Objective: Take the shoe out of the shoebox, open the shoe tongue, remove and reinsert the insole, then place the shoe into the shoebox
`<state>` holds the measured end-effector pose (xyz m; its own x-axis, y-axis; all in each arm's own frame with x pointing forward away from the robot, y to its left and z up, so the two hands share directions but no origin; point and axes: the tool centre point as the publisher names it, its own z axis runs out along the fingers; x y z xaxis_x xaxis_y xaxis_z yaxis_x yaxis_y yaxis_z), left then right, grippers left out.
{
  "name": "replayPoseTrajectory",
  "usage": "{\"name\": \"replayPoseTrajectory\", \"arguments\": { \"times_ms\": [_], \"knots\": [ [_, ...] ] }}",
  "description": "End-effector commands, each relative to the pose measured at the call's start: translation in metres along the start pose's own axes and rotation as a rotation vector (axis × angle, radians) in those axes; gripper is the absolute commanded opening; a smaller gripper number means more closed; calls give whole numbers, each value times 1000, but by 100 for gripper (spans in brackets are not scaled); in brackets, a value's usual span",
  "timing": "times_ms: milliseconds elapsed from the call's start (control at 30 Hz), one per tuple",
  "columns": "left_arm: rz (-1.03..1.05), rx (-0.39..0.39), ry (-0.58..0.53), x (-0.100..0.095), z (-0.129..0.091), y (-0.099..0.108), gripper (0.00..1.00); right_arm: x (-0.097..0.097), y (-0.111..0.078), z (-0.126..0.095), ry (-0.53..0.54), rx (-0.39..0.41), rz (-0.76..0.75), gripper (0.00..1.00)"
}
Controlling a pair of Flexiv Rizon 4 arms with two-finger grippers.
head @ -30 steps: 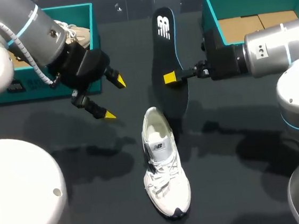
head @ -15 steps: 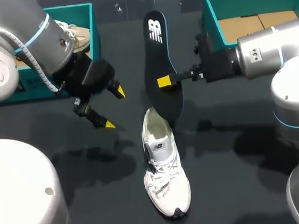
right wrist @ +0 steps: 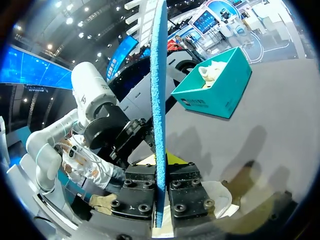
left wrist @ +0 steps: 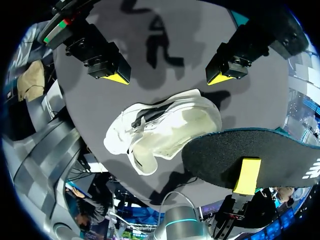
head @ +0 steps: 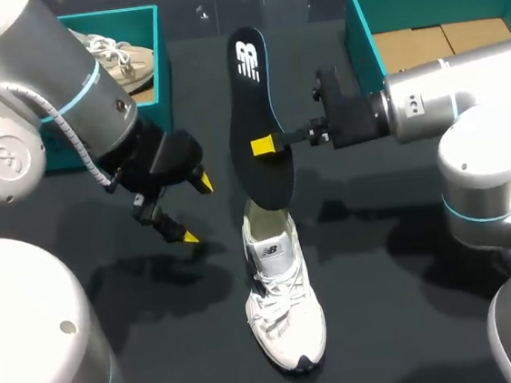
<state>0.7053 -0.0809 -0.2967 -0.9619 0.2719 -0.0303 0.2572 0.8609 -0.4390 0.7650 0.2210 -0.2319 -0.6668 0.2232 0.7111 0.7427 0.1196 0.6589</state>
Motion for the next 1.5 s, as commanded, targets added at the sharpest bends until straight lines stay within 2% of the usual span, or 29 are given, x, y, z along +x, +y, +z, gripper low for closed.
{"name": "replayPoseTrajectory", "arguments": {
  "times_ms": [33,433,600,1100,1500],
  "knots": [
    [-3,-2,-10,-3,9,-1,100,-3,-4,8,34,-32,-19,0],
    [-11,-7,-15,-3,10,-1,100,-3,-6,7,26,-40,3,0],
    [-33,-40,3,-11,29,-4,100,-9,-9,12,48,-37,0,0],
    [-87,-51,0,-28,62,-6,100,-17,-16,22,118,-62,-24,0],
    [-81,-71,-3,-33,73,-6,100,-19,-18,25,135,-74,-30,0]
  ]
}}
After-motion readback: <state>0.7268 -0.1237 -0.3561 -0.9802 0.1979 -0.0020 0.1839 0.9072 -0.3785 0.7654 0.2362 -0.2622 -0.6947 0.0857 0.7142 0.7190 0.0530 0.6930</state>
